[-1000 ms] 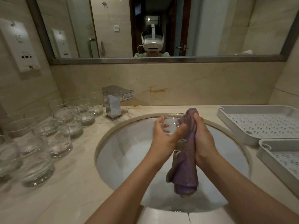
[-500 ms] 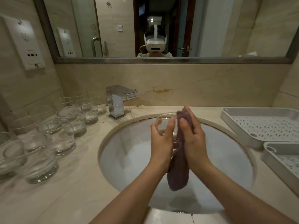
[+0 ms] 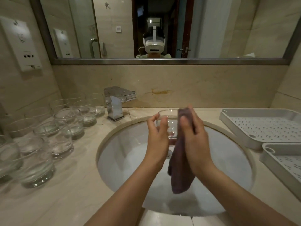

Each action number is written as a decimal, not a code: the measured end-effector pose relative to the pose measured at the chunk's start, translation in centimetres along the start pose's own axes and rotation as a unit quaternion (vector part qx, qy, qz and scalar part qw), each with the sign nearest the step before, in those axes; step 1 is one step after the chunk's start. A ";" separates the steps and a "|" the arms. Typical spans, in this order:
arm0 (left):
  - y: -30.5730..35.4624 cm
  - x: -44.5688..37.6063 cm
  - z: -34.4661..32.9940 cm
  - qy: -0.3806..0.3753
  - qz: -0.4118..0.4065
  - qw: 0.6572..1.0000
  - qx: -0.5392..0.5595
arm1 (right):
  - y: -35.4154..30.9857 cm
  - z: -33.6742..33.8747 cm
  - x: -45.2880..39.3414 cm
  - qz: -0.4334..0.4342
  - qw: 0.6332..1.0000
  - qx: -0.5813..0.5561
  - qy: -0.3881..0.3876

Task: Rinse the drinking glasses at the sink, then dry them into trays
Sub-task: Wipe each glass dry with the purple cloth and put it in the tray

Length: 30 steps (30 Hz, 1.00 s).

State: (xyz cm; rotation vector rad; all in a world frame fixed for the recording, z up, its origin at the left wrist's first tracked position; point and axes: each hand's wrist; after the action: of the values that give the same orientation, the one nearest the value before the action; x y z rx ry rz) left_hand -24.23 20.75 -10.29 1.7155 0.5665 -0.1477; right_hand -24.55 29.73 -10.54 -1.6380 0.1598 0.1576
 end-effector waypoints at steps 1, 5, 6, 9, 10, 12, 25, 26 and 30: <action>-0.3 -0.2 0.2 0.022 0.022 0.999 0.018 | 0.4 -0.5 0.6 0.058 0.995 0.076 0.007; -0.7 -0.1 0.2 0.063 0.036 0.997 0.021 | 1.1 -1.6 0.8 0.121 0.983 0.136 0.011; -0.4 0.2 0.0 0.058 0.039 0.997 0.023 | 0.8 -1.4 0.3 0.077 0.993 0.085 0.007; -0.1 0.9 -0.8 0.011 0.055 0.998 0.023 | 0.1 0.1 -1.3 -0.106 0.986 -0.126 -0.029; -0.1 1.2 -1.1 -0.006 0.055 0.998 0.022 | 0.1 0.6 -1.7 -0.175 0.965 -0.191 -0.038; 0.0 1.4 -1.1 -0.032 0.047 0.998 0.014 | 0.1 1.3 -1.9 -0.273 0.929 -0.244 -0.052; 0.0 0.6 0.1 -0.012 0.017 1.000 -0.019 | -0.4 -0.4 0.2 0.054 0.991 0.122 0.012; -0.2 0.6 0.0 -0.003 0.021 1.000 -0.014 | 0.2 -0.7 0.4 0.095 0.984 0.147 0.021; -0.6 0.7 -0.5 0.009 0.035 0.999 -0.018 | 0.9 -0.7 -0.4 0.079 0.992 0.097 0.019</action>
State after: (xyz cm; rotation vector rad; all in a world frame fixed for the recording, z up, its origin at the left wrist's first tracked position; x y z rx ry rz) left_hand -23.99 21.46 -11.00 1.6997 0.5192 -0.0726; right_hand -25.09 28.95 -11.25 -1.4354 0.3236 0.2245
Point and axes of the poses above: each hand's wrist, its own x-axis away from the middle knuckle, its own z-axis out of the back of the hand, y = z × x, and after that the axes turned 13 degrees about -z, right-handed
